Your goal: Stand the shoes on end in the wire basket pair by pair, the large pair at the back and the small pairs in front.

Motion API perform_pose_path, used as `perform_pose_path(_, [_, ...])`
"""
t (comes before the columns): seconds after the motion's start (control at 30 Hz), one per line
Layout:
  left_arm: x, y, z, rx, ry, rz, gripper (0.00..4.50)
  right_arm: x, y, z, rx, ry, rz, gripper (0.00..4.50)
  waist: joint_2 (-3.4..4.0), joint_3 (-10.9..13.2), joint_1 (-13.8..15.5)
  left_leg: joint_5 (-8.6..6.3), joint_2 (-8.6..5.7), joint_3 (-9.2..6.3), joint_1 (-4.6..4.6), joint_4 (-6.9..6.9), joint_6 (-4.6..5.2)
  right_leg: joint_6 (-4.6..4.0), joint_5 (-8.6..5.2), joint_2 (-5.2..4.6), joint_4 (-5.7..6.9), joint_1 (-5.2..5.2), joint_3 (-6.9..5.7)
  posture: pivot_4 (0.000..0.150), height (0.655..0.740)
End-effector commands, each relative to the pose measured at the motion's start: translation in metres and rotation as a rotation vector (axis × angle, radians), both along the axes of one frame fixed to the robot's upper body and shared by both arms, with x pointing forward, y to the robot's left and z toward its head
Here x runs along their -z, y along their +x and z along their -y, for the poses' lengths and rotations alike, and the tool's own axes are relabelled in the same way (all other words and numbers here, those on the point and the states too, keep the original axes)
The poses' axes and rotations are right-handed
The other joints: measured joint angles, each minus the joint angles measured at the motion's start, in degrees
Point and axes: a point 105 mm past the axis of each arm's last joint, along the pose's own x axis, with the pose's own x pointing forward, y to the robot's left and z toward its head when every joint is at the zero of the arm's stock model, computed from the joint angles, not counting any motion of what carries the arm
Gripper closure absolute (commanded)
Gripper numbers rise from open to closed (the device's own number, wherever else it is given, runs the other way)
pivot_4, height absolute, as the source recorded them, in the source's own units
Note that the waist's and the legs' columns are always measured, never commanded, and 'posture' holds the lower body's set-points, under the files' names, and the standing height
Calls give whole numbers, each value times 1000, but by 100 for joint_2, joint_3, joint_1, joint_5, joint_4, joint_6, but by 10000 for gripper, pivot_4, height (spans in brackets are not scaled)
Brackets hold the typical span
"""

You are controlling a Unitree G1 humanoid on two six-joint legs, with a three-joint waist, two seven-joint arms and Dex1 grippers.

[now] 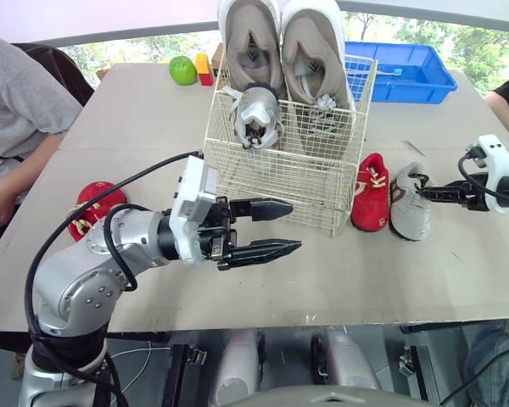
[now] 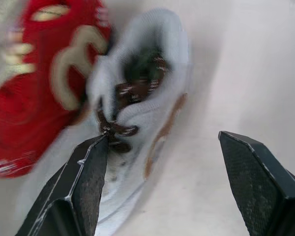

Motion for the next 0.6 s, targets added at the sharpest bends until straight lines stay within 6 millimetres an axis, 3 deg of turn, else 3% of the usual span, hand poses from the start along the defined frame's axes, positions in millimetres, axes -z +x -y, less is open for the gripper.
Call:
perform_pose_path(0.03, [-5,-5,1,19,-4,40,13146,-1,3,0,-33,-18,-7,24587,1,0,0,0,0,4,0,0,0,0,0,0,0,0,1,1500,7400])
perform_pose_path(0.17, [-5,-5,0,19,-1,40,13146,1,4,-10,-76,30,-35,44406,0,0,1,0,1,5,1,0,0,0,0,-1,0,0,1,1500,7400])
perform_pose_path(0.4, [-4,-7,-2,27,0,35,13146,-9,-1,-13,-107,81,18,44819,0,0,1,0,1,5,1,-1,0,0,0,-1,0,0,0,1500,7400])
perform_pose_path(0.57, [-2,-4,-6,8,-6,29,13146,-78,-24,-8,-49,282,330,44819,24,14,45,0,1,0,-6,-8,0,2,0,-6,-5,-3,-1,1500,7400])
perform_pose_path(0.6, [-4,0,-6,-11,-31,20,13146,-107,-38,-19,-77,336,474,44819,26,15,40,0,0,-2,-8,-13,0,3,1,-8,-9,-6,1,1500,7400])
